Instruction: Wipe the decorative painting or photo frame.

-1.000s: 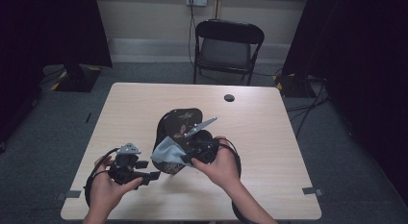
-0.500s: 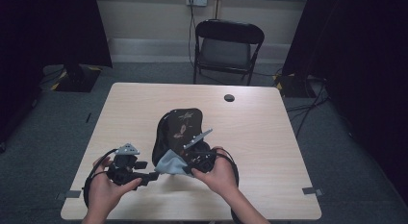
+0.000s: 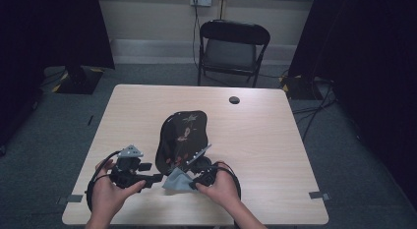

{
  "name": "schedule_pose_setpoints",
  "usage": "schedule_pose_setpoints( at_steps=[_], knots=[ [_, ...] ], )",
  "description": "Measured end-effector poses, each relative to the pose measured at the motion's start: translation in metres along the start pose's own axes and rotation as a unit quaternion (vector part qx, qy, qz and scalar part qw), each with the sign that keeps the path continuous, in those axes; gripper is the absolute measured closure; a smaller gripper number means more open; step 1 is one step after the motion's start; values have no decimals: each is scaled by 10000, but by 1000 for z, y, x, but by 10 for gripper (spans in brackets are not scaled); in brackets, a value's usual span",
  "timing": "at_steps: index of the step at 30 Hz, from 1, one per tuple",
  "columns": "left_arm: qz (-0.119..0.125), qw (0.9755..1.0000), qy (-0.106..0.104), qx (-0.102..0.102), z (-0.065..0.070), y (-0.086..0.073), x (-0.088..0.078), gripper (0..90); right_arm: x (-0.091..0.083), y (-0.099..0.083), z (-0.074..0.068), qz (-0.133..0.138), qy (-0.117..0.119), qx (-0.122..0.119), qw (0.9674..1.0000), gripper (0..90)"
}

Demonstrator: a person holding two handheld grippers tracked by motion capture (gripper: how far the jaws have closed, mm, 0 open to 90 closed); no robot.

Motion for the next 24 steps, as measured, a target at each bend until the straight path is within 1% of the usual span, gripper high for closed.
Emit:
schedule_pose_setpoints(
  at_steps=[3,5,7,9,10,12,13,16,18,19,20,21,23,24],
  knots=[
    [-40,10000,5,45,0,0,2,396,1,0,2,-17,3,22,10000,808],
    [-20,10000,29,87,-1,1,3,408,2,-1,5,-34,-4,22,10000,807],
    [-6,10000,-4,72,1,1,4,429,2,-3,8,-34,-8,65,10000,807],
    [2,9999,39,114,0,2,5,447,2,-4,12,-18,-2,140,9999,807],
    [-29,9999,16,140,0,2,6,456,1,-5,14,-9,6,175,9998,807],
    [9,9999,-8,122,0,2,8,467,0,-6,18,-12,1,237,9997,806],
    [40,9999,16,96,1,3,9,469,-1,-7,20,-16,-3,249,9997,806],
    [53,9999,-25,112,2,4,11,483,-3,-8,25,-22,-49,293,9996,806],
    [93,9999,32,137,2,5,12,498,-5,-9,28,-17,-84,314,9995,806],
    [85,9999,29,144,2,5,13,521,-5,-9,29,-19,-94,328,9994,806],
    [128,9998,38,146,2,6,13,533,-6,-9,31,-19,-94,351,9993,806],
    [152,9997,59,192,2,7,13,537,-6,-10,33,-23,-105,364,9993,806],
    [127,9997,82,182,3,7,13,569,-7,-11,36,-20,-115,407,9991,806],
    [192,9996,103,184,4,8,13,581,-8,-11,38,-16,-119,437,9990,806]
  ],
)
Point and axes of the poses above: each handheld gripper's, and its own axes: x roughly forward along the jaws, y roughly out of its top, z roughly to its right, the point moved 5 cm from there along x, roughly forward along the jaws, and after that the axes turned 1 degree about -y, right-handed, at the moved point
